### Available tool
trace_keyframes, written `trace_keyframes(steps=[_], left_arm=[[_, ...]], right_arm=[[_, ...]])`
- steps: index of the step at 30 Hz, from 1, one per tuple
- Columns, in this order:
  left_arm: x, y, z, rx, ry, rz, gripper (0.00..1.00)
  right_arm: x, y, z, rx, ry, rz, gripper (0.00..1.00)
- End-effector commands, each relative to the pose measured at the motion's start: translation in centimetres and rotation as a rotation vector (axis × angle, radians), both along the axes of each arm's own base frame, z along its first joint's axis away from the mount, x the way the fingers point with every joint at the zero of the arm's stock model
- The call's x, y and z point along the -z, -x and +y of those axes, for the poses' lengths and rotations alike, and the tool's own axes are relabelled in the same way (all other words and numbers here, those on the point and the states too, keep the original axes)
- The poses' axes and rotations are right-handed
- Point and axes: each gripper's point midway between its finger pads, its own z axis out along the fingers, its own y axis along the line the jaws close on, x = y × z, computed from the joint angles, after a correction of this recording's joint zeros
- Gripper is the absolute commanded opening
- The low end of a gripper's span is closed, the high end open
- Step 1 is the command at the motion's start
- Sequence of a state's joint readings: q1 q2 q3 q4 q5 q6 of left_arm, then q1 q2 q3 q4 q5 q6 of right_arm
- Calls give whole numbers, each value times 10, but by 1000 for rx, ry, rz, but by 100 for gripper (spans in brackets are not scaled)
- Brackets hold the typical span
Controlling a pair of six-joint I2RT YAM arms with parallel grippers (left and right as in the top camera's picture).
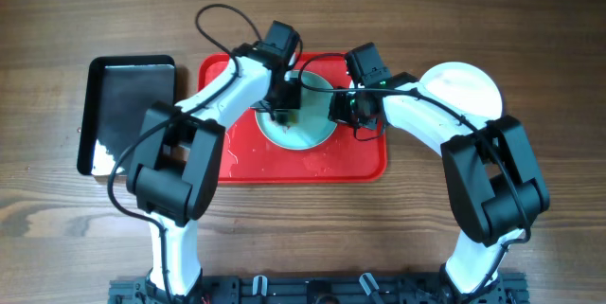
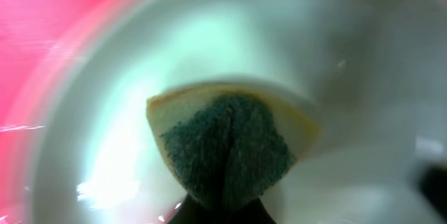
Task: Clean dirty plates on tray and stack at the side
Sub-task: 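Scrub the last plate with the sponge while the right gripper holds it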
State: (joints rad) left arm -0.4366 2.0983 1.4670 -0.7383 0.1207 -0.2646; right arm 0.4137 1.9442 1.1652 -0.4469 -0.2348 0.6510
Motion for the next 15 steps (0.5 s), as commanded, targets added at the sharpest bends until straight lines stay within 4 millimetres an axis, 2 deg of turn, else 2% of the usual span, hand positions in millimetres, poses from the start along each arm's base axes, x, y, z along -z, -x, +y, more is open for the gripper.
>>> trace_keyframes(steps=[1,3,5,8,10,11,12,14,15], left_arm=[[19,46,-66,180,212,141,4],[16,47,-82,200,249,122,4],[15,44,-84,178,249,112,4],[21,36,-66,123,177,98,4],[28,30,-33,39,60,102,4],[32,26,-4,-32,-37,104,4],[33,23,11,-67,-88,101,4],[33,11,74,-225,-285,69,4],[32,8,89,-253,-313,67,4]], right_arm=[[13,2,-3,-3,31,16,4],[13,3,-3,-6,32,16,4],[13,3,-3,-7,33,18,4],[13,3,-3,-16,36,16,4],[14,4,-3,-17,36,17,4],[14,4,-3,-17,37,17,4],[14,4,-3,-17,36,17,4],[14,5,-4,-17,39,23,4],[14,5,-4,-17,40,25,4]])
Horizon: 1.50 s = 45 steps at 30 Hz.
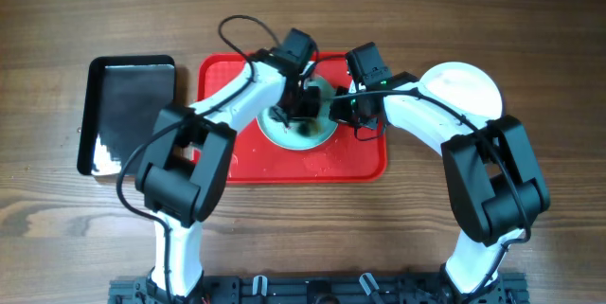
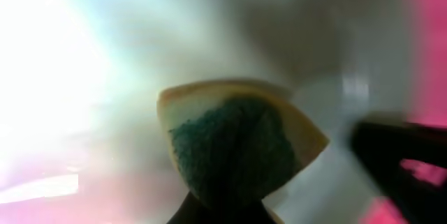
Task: Clean dirty plates on tray and stack at the side
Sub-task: 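Scrub the last plate with the sponge while the right gripper holds it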
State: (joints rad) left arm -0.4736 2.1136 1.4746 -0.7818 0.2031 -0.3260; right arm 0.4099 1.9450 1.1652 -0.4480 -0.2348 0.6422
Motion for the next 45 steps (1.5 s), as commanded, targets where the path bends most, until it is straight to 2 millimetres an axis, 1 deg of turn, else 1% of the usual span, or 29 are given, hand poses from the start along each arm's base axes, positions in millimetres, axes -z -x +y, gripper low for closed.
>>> trace_keyframes(steps=[1,2,4,5,6,7,9,12,13,15,17,19,21,22,23,24,26,27,29,31,32,34,35,37,38,40,41,42,45], left_arm=[[28,-18,123,-251,-397,-15,4],[28,-21,140,-293,-399,-5,4],[29,-25,154,-320,-383,5,4],[29,-25,152,-294,-360,10,4],[30,-26,144,-250,-322,11,4],[31,-27,131,-205,-262,14,4],[29,-26,101,-108,-118,20,4],[12,-23,33,50,206,15,4],[8,-22,18,77,256,6,4],[6,-19,-5,131,270,-24,4],[8,-19,-15,144,234,-53,4],[13,-29,-10,75,151,-91,4],[16,-46,3,-10,67,-150,4],[18,-61,24,-92,-30,-204,4],[18,-68,41,-152,-100,-232,4],[18,-76,66,-237,-209,-272,4],[13,-83,106,-337,-364,-318,4],[12,-82,119,-356,-409,-320,4],[15,-71,145,-375,-480,-263,4],[19,-54,156,-372,-500,-180,4],[21,-45,155,-363,-489,-137,4],[27,-30,143,-309,-424,-52,4],[29,-22,129,-246,-352,-2,4],[29,-1,88,-75,-123,106,4],[25,9,68,5,-1,145,4],[11,24,36,105,208,197,4],[4,29,24,126,287,214,4],[0,32,16,135,326,223,4],[-2,38,-5,180,348,215,4]], right_arm=[[14,6,-3,-10,34,30,4],[14,6,-4,-8,9,37,4],[18,5,-4,-30,-62,36,4],[19,5,-1,-62,-118,35,4],[18,6,8,-129,-202,26,4],[16,8,17,-188,-250,12,4],[14,10,22,-234,-279,0,4],[11,9,26,-259,-301,-15,4],[11,9,26,-263,-300,-17,4],[11,10,26,-264,-300,-18,4],[11,9,26,-264,-299,-18,5],[11,10,26,-265,-299,-18,4],[11,10,27,-267,-299,-18,4],[11,10,27,-267,-299,-18,4],[11,10,27,-267,-299,-17,4],[11,10,27,-268,-298,-18,4],[12,10,26,-268,-293,-20,4],[12,9,26,-267,-291,-21,4],[12,9,26,-266,-289,-24,4],[12,8,26,-266,-290,-29,4],[11,7,26,-261,-291,-27,4],[11,7,26,-257,-292,-25,4],[11,8,26,-254,-293,-22,4],[11,8,26,-253,-293,-22,4],[11,8,26,-249,-294,-19,4],[11,7,26,-248,-294,-20,4],[11,7,26,-247,-295,-20,4],[11,7,26,-246,-295,-20,4],[11,7,26,-246,-295,-19,4]])
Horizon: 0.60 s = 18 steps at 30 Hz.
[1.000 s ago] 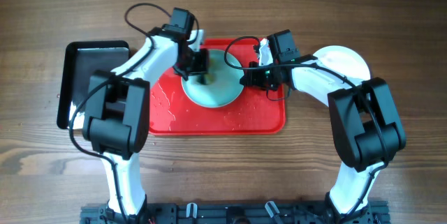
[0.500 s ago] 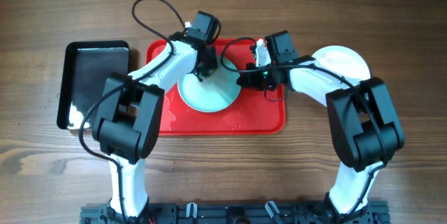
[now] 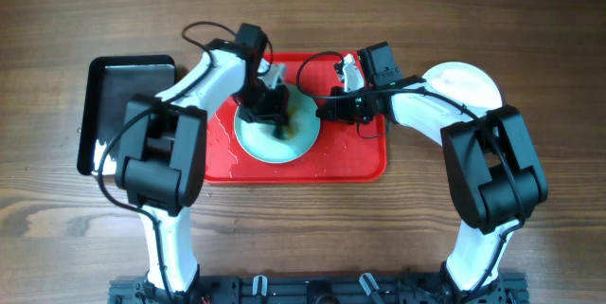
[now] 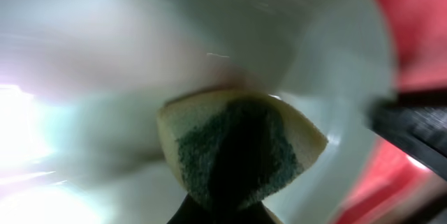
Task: Clean dirty plates on tray and stack at the side
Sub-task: 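Scrub the last plate with the sponge while the right gripper holds it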
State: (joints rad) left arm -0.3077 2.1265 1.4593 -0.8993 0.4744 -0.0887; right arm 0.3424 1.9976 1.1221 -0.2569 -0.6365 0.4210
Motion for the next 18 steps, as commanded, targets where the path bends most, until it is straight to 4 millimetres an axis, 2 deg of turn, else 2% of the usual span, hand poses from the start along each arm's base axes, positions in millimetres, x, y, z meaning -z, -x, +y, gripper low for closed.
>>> trace_keyframes(steps=[1,4,5,7,9,10,11,13,14,16,18], left_arm=[[1,26,-45,101,157,55,4],[3,22,-70,70,146,23,4],[8,15,-70,36,98,-6,4],[18,-7,-58,-80,-24,-71,4],[24,-26,-36,-167,-132,-132,4],[28,-39,-14,-236,-217,-169,4],[29,-46,1,-271,-268,-189,4],[28,-58,46,-359,-397,-212,4],[24,-54,65,-382,-447,-186,4],[20,-43,79,-389,-479,-135,4],[19,-21,87,-369,-522,-52,4]], right_arm=[[21,7,-10,21,52,45,4],[21,7,-10,21,51,45,4],[21,7,-10,21,51,46,4],[21,7,-10,21,52,47,4],[21,8,-11,21,53,49,4],[21,8,-11,21,53,49,4],[21,8,-11,21,53,49,4],[21,8,-11,21,53,49,4],[21,8,-11,21,53,49,4],[21,8,-11,21,53,48,4],[21,8,-11,21,53,47,5]])
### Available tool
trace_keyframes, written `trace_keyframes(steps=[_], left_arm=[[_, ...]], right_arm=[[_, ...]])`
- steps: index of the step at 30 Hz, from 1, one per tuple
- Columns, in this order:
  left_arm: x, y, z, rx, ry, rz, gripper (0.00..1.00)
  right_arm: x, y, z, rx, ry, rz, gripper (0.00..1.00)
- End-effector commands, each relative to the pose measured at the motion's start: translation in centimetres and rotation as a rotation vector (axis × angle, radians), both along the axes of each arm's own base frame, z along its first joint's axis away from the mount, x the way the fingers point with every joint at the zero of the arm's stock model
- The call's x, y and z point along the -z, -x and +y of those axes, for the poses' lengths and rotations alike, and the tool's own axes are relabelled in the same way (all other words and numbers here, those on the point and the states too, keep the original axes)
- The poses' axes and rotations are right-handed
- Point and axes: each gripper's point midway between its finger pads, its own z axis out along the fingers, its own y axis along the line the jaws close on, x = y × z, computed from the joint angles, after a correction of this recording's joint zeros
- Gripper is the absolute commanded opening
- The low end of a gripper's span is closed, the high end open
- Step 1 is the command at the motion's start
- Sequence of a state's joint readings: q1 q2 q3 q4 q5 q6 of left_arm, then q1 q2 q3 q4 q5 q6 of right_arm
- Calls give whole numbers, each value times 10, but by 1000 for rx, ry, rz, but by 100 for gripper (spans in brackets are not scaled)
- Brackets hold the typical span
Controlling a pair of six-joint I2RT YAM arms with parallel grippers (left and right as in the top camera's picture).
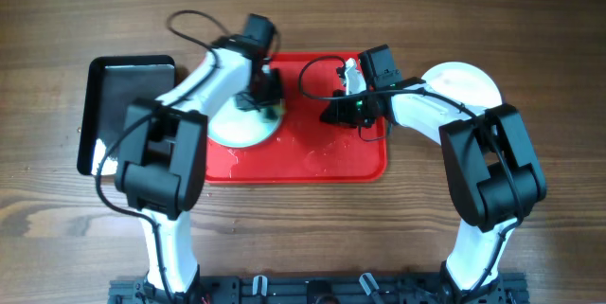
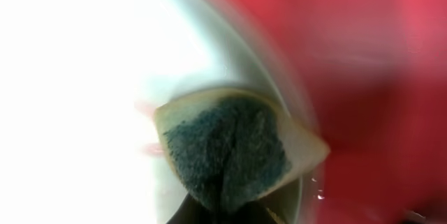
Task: Clean dirty plates on tray and stack at the side
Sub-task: 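Scrub the last plate with the sponge while the right gripper holds it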
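Observation:
A pale plate (image 1: pixel 239 122) lies on the left part of the red tray (image 1: pixel 341 162), reaching over its left edge. My left gripper (image 1: pixel 268 96) is shut on a folded yellow sponge (image 2: pixel 234 151) with its green scrub side showing, pressed at the plate's right rim (image 2: pixel 279 112). In the left wrist view the plate (image 2: pixel 84 77) fills the left half and the tray (image 2: pixel 377 77) the right. My right gripper (image 1: pixel 330 113) hangs over the tray's middle, apart from the plate; its jaws are too small to read.
A clean white plate (image 1: pixel 466 91) rests on the table to the right of the tray, under my right arm. A black tray (image 1: pixel 128 115) sits at the left. Water drops (image 1: pixel 317 160) glisten on the red tray's floor.
The plate has shifted further left, now overhanging the tray's left edge. My left gripper and sponge are at its right rim instead of its middle. A gap now separates the right gripper from the plate.
The plate lay in the tray's middle with the sponge on it and my right gripper at its right rim. The sponge then stood further right on the plate. Later the plate was left of centre, and now it lies at the tray's left edge.

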State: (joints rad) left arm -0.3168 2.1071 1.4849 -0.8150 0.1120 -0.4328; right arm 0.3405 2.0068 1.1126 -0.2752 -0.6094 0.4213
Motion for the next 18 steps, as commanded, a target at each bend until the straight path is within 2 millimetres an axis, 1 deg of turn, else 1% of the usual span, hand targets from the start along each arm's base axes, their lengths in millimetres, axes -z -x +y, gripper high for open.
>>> trace_keyframes(steps=[1,3,5,7,9,10,11,12,13,14,15,16,17,18], left_arm=[[16,38,45,-44,-203,154,4],[14,58,46,-27,-222,229,4],[13,69,43,-6,-227,266,4],[13,71,32,31,-173,276,4],[13,67,23,42,-107,269,4],[13,64,18,35,-67,262,4],[13,60,14,27,-31,253,4],[12,52,10,11,27,236,4],[12,47,9,-8,61,225,4],[12,41,14,-53,72,218,4],[12,39,18,-73,74,216,4],[12,37,24,-99,76,216,4],[12,33,32,-124,79,212,4],[12,31,36,-137,81,209,4]], right_arm=[[10,3,-4,8,17,20,4],[10,3,-4,8,17,20,4],[10,3,-4,7,16,19,4],[10,2,-4,7,15,17,4],[5,2,2,-10,-21,7,5],[1,1,7,-24,-55,-3,10],[-7,-1,14,-51,-104,-24,17],[-14,-2,20,-72,-146,-45,31],[-17,-3,26,-82,-165,-62,40],[-20,-4,35,-93,-173,-81,44],[-21,-4,41,-101,-171,-99,45],[-17,-3,46,-86,-140,-102,46],[-12,-2,52,-71,-87,-117,49],[-9,-2,57,-69,-61,-134,49]])
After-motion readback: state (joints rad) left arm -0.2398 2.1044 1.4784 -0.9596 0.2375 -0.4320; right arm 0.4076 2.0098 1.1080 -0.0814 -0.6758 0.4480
